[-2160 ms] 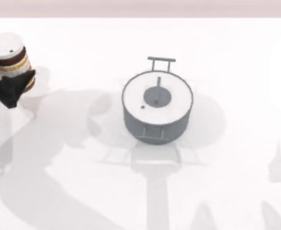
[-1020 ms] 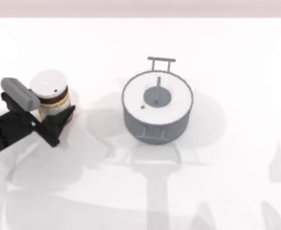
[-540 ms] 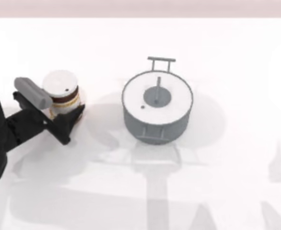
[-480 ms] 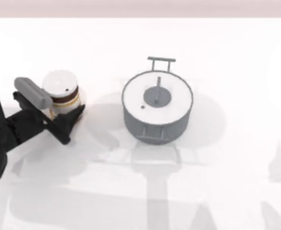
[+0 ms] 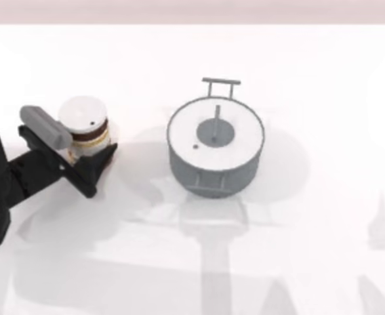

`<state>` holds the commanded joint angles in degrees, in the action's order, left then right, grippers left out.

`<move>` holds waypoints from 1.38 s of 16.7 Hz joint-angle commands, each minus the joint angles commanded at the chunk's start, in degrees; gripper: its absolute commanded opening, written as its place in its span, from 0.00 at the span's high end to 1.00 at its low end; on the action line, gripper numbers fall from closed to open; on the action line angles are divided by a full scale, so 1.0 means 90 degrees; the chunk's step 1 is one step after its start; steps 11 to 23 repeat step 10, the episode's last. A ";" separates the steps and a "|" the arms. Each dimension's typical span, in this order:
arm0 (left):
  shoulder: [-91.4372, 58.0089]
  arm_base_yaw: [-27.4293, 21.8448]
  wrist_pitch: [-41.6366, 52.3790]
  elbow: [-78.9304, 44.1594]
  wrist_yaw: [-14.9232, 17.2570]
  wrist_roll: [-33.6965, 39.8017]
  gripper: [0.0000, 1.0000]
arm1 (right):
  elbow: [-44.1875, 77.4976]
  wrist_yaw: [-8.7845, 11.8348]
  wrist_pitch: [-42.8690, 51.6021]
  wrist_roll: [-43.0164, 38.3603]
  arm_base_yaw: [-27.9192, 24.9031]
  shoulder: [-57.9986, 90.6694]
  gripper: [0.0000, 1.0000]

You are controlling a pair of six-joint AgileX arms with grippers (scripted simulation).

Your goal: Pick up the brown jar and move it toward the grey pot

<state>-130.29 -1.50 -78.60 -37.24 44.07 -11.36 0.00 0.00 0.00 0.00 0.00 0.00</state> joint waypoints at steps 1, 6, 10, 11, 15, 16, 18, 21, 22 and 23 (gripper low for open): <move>0.0000 0.0000 0.0000 0.0000 0.0000 0.0000 0.25 | 0.0000 0.0000 0.0000 0.0000 0.0000 0.0000 0.00; 0.0000 0.0000 0.0000 0.0000 0.0000 0.0000 0.00 | 0.0000 0.0000 0.0000 0.0000 0.0000 0.0000 0.00; 0.0000 0.0000 0.0000 0.0000 0.0000 0.0000 0.00 | 0.0000 0.0000 0.0000 0.0000 0.0000 0.0000 0.00; 0.0000 0.0000 0.0000 0.0000 0.0000 0.0000 0.00 | 0.0000 0.0000 0.0000 0.0000 0.0000 0.0000 0.00; 0.0000 0.0000 0.0000 0.0000 0.0000 0.0000 0.00 | 0.0000 0.0000 0.0000 0.0000 0.0000 0.0000 0.00; 0.0000 0.0000 0.0000 0.0000 0.0000 0.0000 0.00 | 0.0000 0.0000 0.0000 0.0000 0.0000 0.0000 0.00; 0.0000 0.0000 0.0000 0.0000 0.0000 0.0000 0.00 | 0.0000 0.0000 0.0000 0.0000 0.0000 0.0000 0.00; 0.0000 0.0000 0.0000 0.0000 0.0000 0.0000 0.00 | 0.0000 0.0000 0.0000 0.0000 0.0000 0.0000 0.00; 0.0000 0.0000 0.0000 0.0000 0.0000 0.0000 0.00 | 0.0000 0.0000 0.0000 0.0000 0.0000 0.0000 0.00; 0.0000 0.0000 0.0000 0.0000 0.0000 0.0000 0.00 | 0.0000 0.0000 0.0000 0.0000 0.0000 0.0000 0.00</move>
